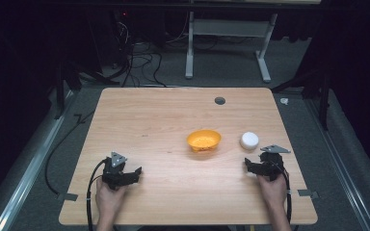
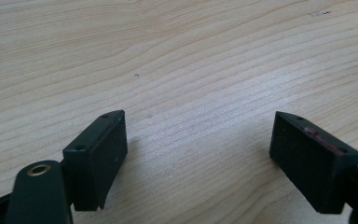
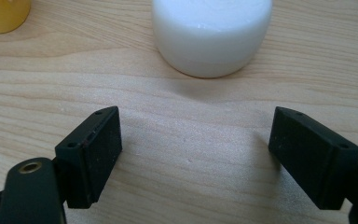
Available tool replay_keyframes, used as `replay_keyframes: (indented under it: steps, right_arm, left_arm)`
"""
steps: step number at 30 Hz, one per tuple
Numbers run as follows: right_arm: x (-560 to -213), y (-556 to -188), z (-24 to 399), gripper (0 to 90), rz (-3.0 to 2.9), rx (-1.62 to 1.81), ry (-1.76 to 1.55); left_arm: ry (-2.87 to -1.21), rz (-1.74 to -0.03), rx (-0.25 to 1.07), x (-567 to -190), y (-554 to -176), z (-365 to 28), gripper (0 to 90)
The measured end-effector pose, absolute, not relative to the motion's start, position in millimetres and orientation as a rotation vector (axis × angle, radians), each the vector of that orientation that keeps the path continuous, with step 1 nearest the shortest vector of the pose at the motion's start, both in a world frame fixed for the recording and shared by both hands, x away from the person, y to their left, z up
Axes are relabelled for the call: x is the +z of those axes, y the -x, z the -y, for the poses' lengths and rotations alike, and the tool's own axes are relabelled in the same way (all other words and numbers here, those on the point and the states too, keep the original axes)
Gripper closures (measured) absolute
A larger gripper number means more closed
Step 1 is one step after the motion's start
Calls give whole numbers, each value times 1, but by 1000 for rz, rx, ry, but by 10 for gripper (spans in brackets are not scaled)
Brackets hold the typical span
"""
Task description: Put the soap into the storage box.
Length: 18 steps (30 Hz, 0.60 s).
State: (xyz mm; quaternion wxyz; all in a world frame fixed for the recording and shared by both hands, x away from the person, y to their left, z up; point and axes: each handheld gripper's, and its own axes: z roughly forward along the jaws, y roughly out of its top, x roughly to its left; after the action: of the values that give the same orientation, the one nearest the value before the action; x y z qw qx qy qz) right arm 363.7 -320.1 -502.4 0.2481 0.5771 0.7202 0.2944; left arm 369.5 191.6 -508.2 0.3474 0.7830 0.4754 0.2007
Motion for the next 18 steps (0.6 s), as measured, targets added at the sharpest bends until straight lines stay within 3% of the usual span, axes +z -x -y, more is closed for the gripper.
replay_keyframes:
  steps: [18]
  right_arm:
    - [-502,-363,319,190,-1961,803,-1571]
  left_arm:
    - [-2030,-1234,520,-508,-370,-192,197]
